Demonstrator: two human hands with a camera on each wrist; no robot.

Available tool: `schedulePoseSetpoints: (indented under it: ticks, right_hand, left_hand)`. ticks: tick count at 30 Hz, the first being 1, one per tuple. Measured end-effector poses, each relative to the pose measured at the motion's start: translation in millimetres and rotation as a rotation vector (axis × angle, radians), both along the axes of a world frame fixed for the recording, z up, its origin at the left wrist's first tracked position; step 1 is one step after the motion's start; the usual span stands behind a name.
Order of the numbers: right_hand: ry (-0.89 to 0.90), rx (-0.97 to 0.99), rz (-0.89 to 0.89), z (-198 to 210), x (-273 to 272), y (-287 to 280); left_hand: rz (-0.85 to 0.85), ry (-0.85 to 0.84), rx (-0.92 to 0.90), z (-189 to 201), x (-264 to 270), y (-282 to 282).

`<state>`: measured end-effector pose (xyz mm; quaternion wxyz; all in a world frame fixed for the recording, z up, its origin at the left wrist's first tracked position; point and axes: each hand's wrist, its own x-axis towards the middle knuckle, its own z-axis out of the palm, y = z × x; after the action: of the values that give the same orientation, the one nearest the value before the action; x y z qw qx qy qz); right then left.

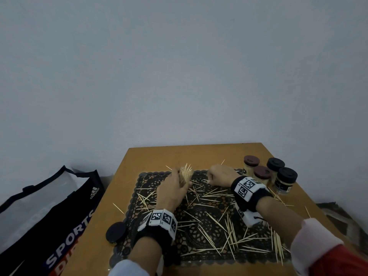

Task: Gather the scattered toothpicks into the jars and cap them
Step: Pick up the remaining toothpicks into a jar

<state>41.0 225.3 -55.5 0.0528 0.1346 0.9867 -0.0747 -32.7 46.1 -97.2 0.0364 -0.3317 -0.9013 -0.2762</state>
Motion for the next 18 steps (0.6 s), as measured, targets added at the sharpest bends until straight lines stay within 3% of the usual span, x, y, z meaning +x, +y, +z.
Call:
schedulePoseSetpoints:
  ticks: [3,8,10,13,18]
  right_hand:
    - [0.154,-0.232,-0.058,6.3,-2.4,7.3]
    - [0.471,-0.944,-0.106,30.5,-2.1,-0.5]
    - [0.598,-1.122,-0.116,36.9,-4.2,-10.0]
    - [0.702,-1.188,-0.143,32.6,-7.4,-24.0]
    - [0.625,-1.232,-0.154,8.8,-9.7,-38.0]
  left_hand:
    - [-0.01,-0.008,0.01,-1.5,-1.1,0.7]
    - [-0.062,-0.035,0.03,-2.0,-1.6,1.5]
    - [-0.094,-0.039,0.036,-2.4,-1.7,2.1]
    - [-0.146,-0.035,0.071,-2.1,-0.1,2.8]
    - [-0.168,-0.031,0.137,-0.4,1.0,2.8]
